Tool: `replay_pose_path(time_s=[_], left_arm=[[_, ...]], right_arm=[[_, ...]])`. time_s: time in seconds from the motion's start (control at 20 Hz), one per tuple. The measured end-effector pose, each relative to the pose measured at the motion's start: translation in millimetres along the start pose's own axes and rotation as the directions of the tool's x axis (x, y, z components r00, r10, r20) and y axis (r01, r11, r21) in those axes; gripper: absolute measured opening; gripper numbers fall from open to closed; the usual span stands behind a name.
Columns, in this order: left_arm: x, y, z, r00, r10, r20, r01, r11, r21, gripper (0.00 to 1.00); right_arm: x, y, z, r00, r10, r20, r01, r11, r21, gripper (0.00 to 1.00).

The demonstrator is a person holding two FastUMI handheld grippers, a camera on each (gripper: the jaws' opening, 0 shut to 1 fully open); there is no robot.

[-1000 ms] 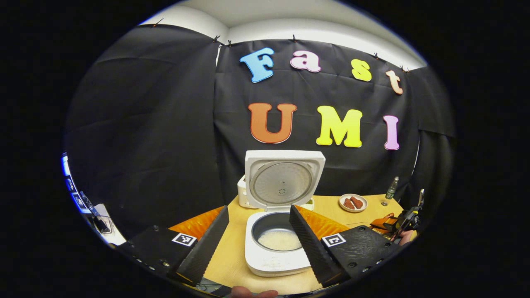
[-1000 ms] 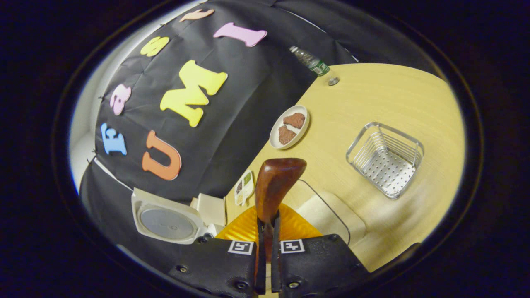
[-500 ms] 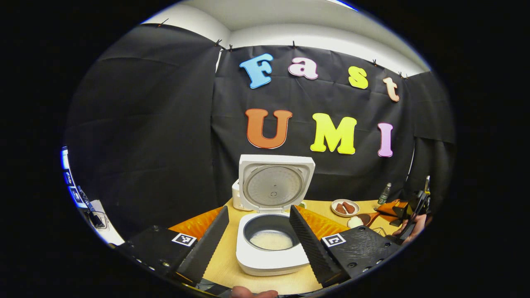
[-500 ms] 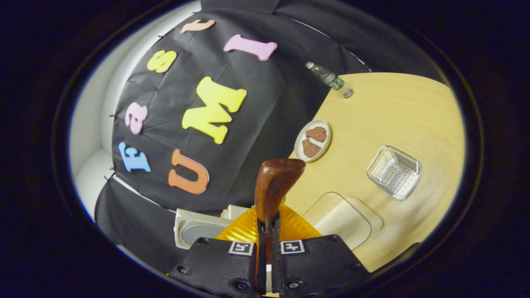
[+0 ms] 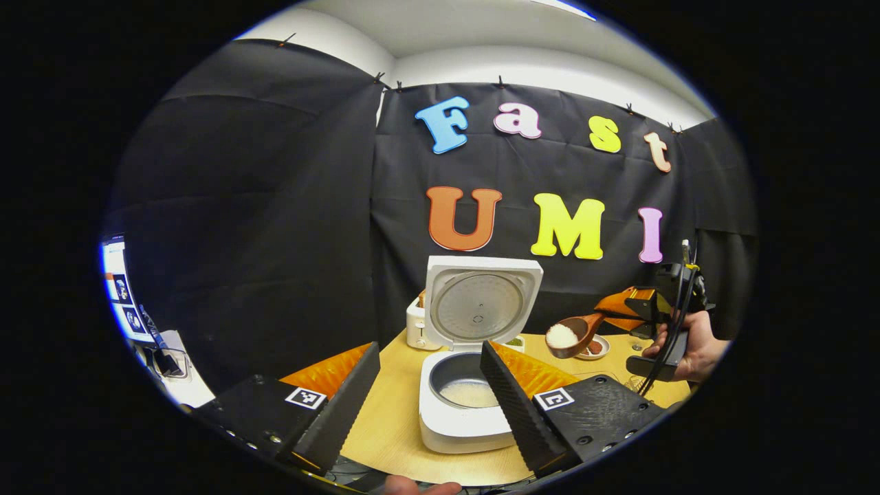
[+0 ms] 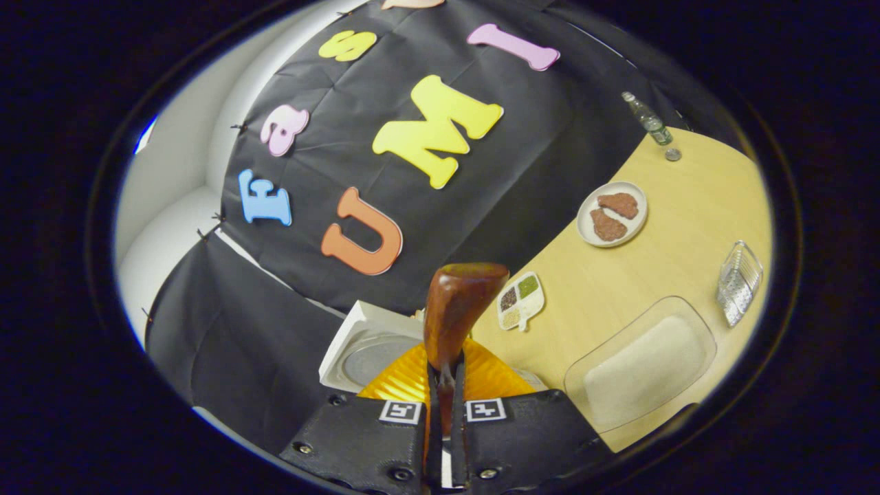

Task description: Close the left gripper, press the button to open the rice cooker; take a wooden spoon from the chopstick holder with the right hand, scoop a spoonful of rice and pour it into the rice cooker, then put the wooden spoon back into the chopstick holder.

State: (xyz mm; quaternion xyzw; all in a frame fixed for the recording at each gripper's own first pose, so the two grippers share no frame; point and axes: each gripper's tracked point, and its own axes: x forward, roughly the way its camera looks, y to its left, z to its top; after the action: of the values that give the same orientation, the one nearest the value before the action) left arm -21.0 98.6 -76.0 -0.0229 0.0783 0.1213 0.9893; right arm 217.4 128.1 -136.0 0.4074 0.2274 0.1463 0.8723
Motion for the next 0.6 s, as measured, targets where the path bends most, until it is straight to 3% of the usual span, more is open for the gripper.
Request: replay_pose_path(time_s=[0.35,0.6], left_arm=[[3.5,22.8,-12.0,0.999,0.034,-0.039,-0.036,0.999,-0.036,0.94],[11.2,25.7,-13.6,0.999,0.027,-0.036,-0.029,0.997,-0.069,0.94]], right_arm=[[50.3,15.4,-51.6,0.996,-0.034,-0.086,0.014,0.975,-0.223,0.10],[66.4,19.9,-68.6,0.992,-0.072,-0.103,0.023,0.913,-0.408,0.10]])
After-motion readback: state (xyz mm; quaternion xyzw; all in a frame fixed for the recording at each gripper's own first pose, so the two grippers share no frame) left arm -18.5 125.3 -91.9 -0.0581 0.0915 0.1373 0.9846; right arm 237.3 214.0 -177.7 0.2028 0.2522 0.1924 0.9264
